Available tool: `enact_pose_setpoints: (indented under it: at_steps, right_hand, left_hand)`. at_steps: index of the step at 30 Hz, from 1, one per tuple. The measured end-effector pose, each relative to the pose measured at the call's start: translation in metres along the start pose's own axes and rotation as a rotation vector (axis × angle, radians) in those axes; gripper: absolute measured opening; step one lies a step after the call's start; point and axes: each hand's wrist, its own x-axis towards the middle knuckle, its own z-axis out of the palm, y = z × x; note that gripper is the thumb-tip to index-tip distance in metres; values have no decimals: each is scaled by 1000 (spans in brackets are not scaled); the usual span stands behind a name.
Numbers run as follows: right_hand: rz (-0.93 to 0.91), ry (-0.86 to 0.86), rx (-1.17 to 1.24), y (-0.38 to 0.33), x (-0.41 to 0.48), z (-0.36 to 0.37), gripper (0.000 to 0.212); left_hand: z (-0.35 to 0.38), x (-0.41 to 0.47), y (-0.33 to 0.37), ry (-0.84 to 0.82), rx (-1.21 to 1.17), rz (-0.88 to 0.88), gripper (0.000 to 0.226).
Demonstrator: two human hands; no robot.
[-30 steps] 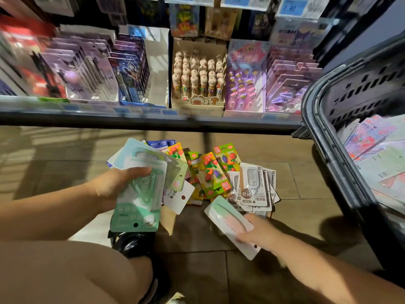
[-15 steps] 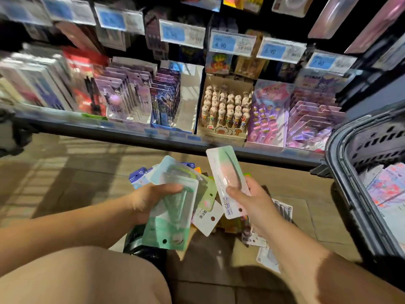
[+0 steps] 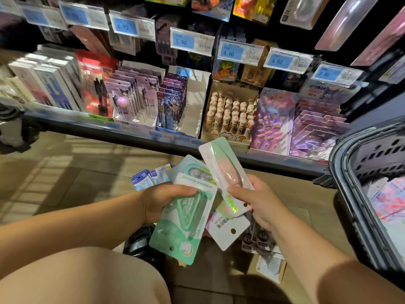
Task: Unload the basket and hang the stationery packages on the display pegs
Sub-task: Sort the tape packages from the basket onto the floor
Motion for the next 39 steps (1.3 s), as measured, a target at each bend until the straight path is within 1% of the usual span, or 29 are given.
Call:
enact_pose_setpoints:
  at_steps: [2, 4, 7, 10, 12, 14, 17, 20, 24, 26, 29, 31, 33, 34, 36, 39]
  right_hand:
    - [15, -12, -2, -2, -1, 2, 27]
    - [9, 6, 3, -3, -2, 5, 26]
    - [-34, 87, 50, -2, -4, 9, 30]
    - [-68, 202, 139, -2, -5, 9, 18]
    - [-79, 231, 186, -3, -6, 5, 18]
    - [-64, 227, 205, -3, -7, 1, 21]
    - [-31, 204, 227, 1, -9, -1, 27]
    - [-31, 213, 287, 4, -11, 0, 31]
    - [-43, 241, 424, 2, -13, -1, 42]
    - [-18, 249, 495, -1, -15, -4, 46]
    - [20, 224, 532, -6, -18, -4, 61]
    - [34, 210, 507, -8, -19, -1, 65]
    - [36, 192, 471, -9, -19, 6, 68]
    - [36, 184, 447, -9, -19, 10, 67]
    - [25, 179, 422, -9, -18, 16, 58]
    - [13, 164, 407, -9, -19, 20, 54]
  left_hand:
    - [3, 1, 0, 6, 0, 3, 66]
    - [3, 3, -1, 27, -16, 12, 67]
    - [3, 6, -3, 62, -44, 24, 72]
    - [0, 7, -3, 142, -55, 30, 75]
    - [0, 6, -2, 205, -60, 42, 73]
    - [1, 7, 0, 250, -76, 76, 66]
    - [5, 7, 3, 287, -97, 126, 48]
    - [9, 8, 6, 317, -125, 155, 48]
    - [13, 8, 10, 324, -175, 177, 41]
    - [14, 8, 12, 345, -195, 205, 36]
    - [14, 9, 15, 381, -215, 242, 36]
    - [14, 10, 16, 393, -233, 255, 39]
    - [16, 11, 18, 396, -251, 258, 49]
    - [17, 12, 19, 399, -263, 256, 55]
    - [19, 13, 20, 409, -278, 255, 63]
    - [21, 15, 21, 398, -293, 274, 63]
